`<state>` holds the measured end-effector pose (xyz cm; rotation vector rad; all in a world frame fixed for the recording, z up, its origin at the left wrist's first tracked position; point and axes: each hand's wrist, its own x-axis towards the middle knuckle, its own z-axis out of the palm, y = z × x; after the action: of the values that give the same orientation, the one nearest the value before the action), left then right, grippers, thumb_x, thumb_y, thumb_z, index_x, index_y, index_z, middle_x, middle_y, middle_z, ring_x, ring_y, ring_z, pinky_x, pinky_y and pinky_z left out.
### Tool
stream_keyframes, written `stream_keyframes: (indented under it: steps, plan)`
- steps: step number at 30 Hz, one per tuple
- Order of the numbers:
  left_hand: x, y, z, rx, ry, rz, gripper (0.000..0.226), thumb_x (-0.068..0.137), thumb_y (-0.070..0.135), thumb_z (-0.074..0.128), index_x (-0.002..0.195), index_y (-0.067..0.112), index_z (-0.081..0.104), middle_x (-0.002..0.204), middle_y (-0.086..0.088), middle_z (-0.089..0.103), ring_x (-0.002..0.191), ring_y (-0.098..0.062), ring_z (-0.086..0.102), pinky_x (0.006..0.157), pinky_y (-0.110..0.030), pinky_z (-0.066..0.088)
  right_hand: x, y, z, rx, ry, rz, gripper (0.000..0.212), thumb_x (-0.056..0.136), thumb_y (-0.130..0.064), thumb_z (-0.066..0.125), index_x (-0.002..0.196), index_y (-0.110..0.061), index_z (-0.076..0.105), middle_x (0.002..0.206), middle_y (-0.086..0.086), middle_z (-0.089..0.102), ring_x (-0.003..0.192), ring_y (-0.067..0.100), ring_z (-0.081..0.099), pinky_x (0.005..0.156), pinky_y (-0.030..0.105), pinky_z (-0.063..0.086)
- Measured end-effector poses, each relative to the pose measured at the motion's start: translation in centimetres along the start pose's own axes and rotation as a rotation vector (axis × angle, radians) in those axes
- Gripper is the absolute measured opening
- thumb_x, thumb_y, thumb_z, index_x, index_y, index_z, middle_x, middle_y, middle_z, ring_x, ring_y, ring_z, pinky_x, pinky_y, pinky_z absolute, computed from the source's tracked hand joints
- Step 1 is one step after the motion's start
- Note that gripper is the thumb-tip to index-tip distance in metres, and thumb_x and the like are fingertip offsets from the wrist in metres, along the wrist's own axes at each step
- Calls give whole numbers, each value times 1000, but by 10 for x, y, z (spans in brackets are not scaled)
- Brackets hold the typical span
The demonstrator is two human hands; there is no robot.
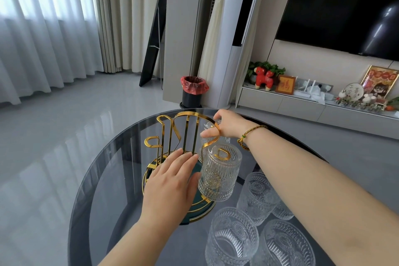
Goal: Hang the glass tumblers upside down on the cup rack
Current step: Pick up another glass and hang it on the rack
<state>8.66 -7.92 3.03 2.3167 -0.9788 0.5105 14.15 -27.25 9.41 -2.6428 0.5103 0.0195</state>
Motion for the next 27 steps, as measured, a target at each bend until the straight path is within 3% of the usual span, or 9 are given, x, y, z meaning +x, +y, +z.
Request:
stream_keyframes:
  steps: [2,5,8,12,16,22,27]
  plan:
    - [0,0,-1,16,6,5,62,94,42,13,97,13,68,94,-3,74,95,-24,68,70,-41,58,0,1,1,26,4,3,73,61,-50,71,118,-14,42,105,4,46,93,19,44,71,32,40]
    - [-2,1,-1,38,37,10,30,82,30,49,95,11,69,93,-5,75,94,-26,68,69,-43,57,-1,5,1,59,-4,14,75,63,-44,72,124,-15,38,122,8,47,103,22,45,78,34,42]
    - [-3,0,0,64,49,21,26,75,26,60,95,10,69,92,-6,75,93,-26,68,68,-44,57,-2,8,1,54,-9,27,77,63,-39,74,126,-16,36,133,10,43,118,28,41,92,40,42]
    - [-2,-1,1,95,54,36,30,68,20,74,95,10,68,92,-7,75,93,-27,68,67,-45,57,-1,9,2,59,-1,32,79,63,-39,74,127,-16,35,135,11,42,122,29,39,97,43,40]
    - [-1,-2,1,100,42,43,34,64,17,78,95,9,68,92,-7,75,93,-28,68,65,-46,57,-4,11,0,110,31,13,82,63,-37,74,130,-15,32,138,10,40,123,28,39,96,41,38]
    - [-2,1,-2,122,24,62,35,64,15,79,96,6,67,91,-11,74,91,-32,68,62,-49,57,-38,11,-21,235,169,-59,68,71,-35,68,126,-13,37,132,10,43,116,24,43,83,30,36]
    - [-5,3,-3,74,12,29,33,75,13,70,106,4,63,103,-16,71,106,-37,60,73,-54,54,-109,28,-20,195,381,-192,49,75,-25,65,118,-15,46,124,7,49,108,18,43,83,26,32]
